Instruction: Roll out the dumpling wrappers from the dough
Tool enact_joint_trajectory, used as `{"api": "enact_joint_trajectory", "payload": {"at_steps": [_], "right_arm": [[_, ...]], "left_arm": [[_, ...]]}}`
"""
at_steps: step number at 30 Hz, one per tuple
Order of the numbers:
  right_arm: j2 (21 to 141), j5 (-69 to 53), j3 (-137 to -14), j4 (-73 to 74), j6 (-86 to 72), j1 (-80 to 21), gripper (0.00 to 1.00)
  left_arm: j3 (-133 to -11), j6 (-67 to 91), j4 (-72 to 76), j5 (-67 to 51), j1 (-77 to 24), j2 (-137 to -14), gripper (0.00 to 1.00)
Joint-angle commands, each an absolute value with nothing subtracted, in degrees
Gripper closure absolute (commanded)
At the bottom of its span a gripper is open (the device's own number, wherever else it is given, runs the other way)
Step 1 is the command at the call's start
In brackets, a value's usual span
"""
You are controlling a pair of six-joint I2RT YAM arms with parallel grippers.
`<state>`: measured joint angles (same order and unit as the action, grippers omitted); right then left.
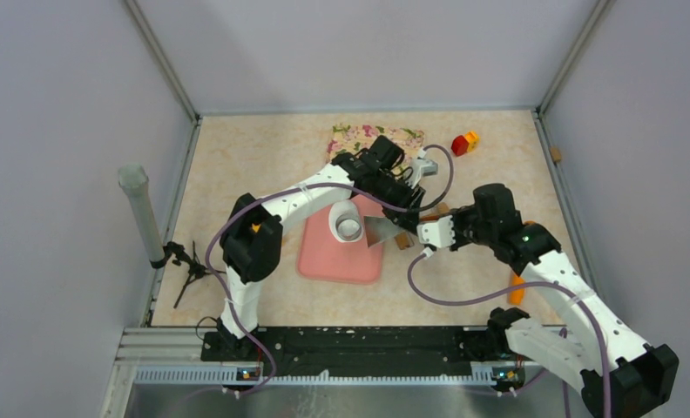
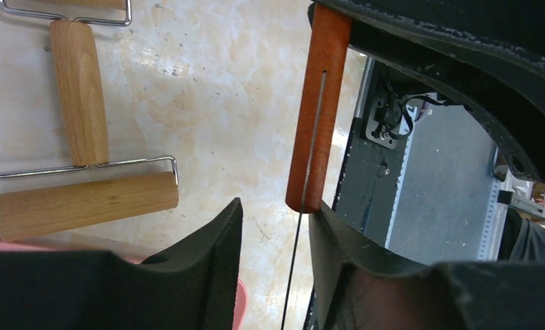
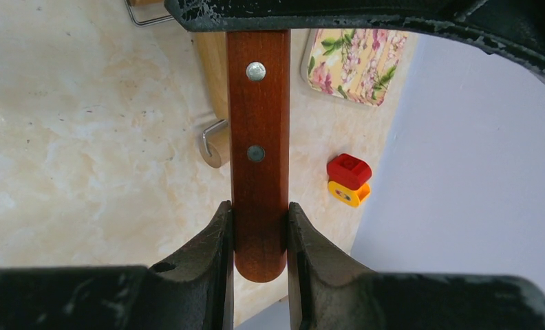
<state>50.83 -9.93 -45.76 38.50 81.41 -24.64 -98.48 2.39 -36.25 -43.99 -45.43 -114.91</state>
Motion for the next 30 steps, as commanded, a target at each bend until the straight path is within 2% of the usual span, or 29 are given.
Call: {"api": "enact_joint_trajectory", "payload": {"at_steps": [1, 7, 10, 11, 13, 15, 17, 19, 27, 30], "right_arm": [[51.16, -10.11, -48.39, 35.47, 80.65, -25.49, 1.0], [51.37, -12.09, -49.04, 35.07, 78.91, -25.5, 1.0], [51.3, -13.03, -48.76, 34.07, 76.99, -25.52, 1.0], [51.13, -13.32, -48.77, 33.58, 75.94, -25.54, 0.94], [50.72, -14.16, -48.99, 33.01, 72.97, -25.49, 0.61], [50.1, -15.71, -49.5, 32.72, 69.36, -25.52, 0.39], [49.37, -17.19, -49.88, 32.11, 65.3, -25.5, 0.25], [48.92, -18.92, -50.34, 31.56, 61.49, -25.36, 0.14], [49.03, -28.49, -54.2, 25.72, 42.23, -19.83, 0.01], [50.51, -38.29, -56.1, 22.77, 33.76, -13.14, 0.01]], "left_arm": [[-99.4, 1.14, -36.45, -46.87, -45.48, -114.3, 0.65], [-99.58, 2.46, -35.16, -48.2, -45.44, -114.56, 1.0], [-99.46, 3.11, -34.45, -48.99, -45.44, -114.24, 1.0], [-99.22, 3.27, -34.11, -49.22, -45.42, -114.07, 1.0], [-98.8, 3.4, -33.57, -49.53, -45.21, -113.24, 1.0], [-98.15, 3.58, -32.81, -49.85, -44.7, -112.35, 1.0], [-97.42, 4.35, -31.54, -50.63, -43.59, -111.27, 1.0], [-96.62, 5.45, -30.01, -51.6, -41.98, -110.08, 1.0], [-92.11, 9.12, -24.15, -54.51, -38.06, -105.66, 1.0], [-91.02, 9.68, -23.21, -55.11, -37.65, -104.76, 1.0]]}}
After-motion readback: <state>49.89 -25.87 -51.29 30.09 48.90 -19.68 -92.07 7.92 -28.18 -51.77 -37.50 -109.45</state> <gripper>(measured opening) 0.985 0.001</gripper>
